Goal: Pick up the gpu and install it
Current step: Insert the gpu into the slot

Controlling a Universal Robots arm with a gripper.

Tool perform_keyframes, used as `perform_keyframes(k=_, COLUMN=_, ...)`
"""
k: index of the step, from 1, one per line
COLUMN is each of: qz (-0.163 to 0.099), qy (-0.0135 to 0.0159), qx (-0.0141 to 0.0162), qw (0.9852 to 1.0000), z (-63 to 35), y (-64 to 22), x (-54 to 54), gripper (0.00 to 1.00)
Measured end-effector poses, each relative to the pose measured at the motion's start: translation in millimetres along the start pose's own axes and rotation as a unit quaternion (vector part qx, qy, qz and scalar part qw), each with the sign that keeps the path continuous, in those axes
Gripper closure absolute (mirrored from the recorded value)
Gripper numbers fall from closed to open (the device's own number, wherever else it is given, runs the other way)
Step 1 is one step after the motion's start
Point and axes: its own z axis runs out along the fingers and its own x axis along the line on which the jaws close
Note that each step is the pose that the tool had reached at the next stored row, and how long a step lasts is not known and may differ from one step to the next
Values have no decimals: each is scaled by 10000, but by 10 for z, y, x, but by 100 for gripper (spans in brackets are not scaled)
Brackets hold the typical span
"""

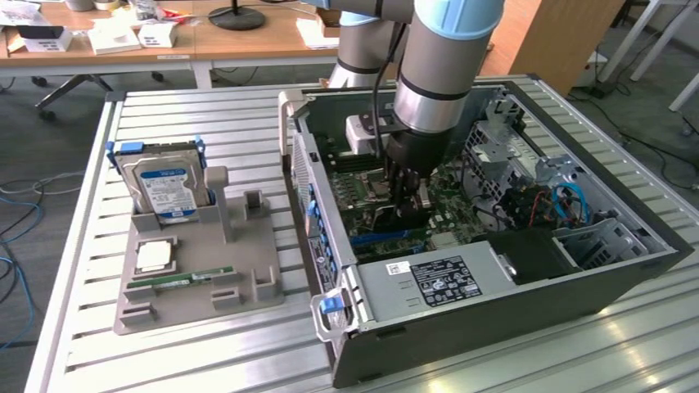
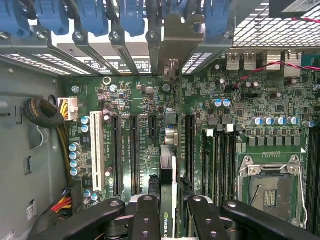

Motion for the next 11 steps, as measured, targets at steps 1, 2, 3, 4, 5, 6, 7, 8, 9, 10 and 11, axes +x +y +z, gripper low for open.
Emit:
perform_keyframes(k=1, qz=0, qy=0, qx=0, qw=10000, z=0, y=0, x=0, gripper=74)
perform_keyframes(k=2, qz=0, qy=0, qx=0, qw=10000, z=0, y=0, x=0, gripper=74)
perform_keyframes(k=3, qz=0, qy=0, qx=0, qw=10000, z=-1, y=0, x=0, gripper=74)
perform_keyframes(k=4, qz=-1, qy=1, qx=3, qw=10000, z=-1, y=0, x=0, gripper=74)
perform_keyframes(k=5, qz=-2, qy=1, qx=9, qw=10000, z=-1, y=0, x=0, gripper=74)
perform_keyframes(k=6, qz=-3, qy=0, qx=17, qw=10000, z=-1, y=0, x=0, gripper=74)
perform_keyframes(k=7, qz=-4, qy=0, qx=23, qw=10000, z=-1, y=0, x=0, gripper=74)
perform_keyframes(k=8, qz=-5, qy=0, qx=27, qw=10000, z=-1, y=0, x=0, gripper=74)
perform_keyframes(k=9, qz=-6, qy=0, qx=28, qw=10000, z=-1, y=0, x=0, gripper=74)
perform_keyframes(k=10, qz=-7, qy=0, qx=32, qw=10000, z=-1, y=4, x=0, gripper=74)
perform_keyframes(k=11, qz=-7, qy=0, qx=32, qw=10000, z=-1, y=7, x=1, gripper=74)
